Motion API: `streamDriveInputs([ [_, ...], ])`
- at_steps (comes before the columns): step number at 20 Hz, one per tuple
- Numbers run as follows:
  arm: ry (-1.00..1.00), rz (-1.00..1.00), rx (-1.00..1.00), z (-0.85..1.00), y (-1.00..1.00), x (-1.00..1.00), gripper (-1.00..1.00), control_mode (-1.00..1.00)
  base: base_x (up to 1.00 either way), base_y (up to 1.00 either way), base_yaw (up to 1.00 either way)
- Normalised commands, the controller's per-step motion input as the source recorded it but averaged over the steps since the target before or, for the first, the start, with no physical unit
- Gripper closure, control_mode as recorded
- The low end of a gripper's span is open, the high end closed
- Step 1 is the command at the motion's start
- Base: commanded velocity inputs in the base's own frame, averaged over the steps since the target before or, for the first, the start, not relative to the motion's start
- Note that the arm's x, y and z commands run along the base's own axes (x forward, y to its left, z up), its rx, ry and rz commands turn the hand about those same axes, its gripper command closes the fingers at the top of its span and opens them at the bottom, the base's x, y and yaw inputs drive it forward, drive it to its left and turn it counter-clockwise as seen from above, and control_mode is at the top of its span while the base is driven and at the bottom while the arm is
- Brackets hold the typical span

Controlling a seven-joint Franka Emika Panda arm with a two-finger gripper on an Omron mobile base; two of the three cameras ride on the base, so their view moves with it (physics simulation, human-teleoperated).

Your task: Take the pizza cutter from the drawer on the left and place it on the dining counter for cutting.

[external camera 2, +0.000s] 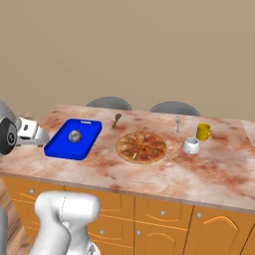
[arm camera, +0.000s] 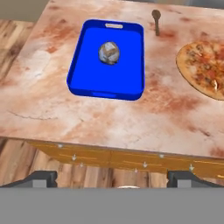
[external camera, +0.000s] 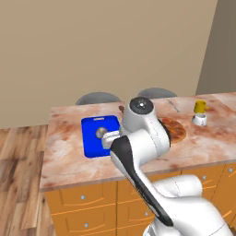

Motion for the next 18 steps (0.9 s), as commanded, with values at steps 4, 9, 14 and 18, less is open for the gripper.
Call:
streamDriveInputs([
  [4, -0.17, 0.00, 0.04, -0.49, 0.23, -0.11, -1.00, -1.00, 0.00, 0.00, 0.00],
  [9, -0.22, 0.00, 0.02, -0.52, 0.22, -0.19, -1.00, -1.00, 0.00, 0.00, 0.00],
  [14, -0.23, 0.00, 0.00, -0.51, 0.24, -0.20, -1.00, -1.00, 0.00, 0.00, 0.00],
  [18, -0.22, 0.00, 0.00, -0.51, 0.28, -0.18, -1.00, -1.00, 0.00, 0.00, 0.00],
])
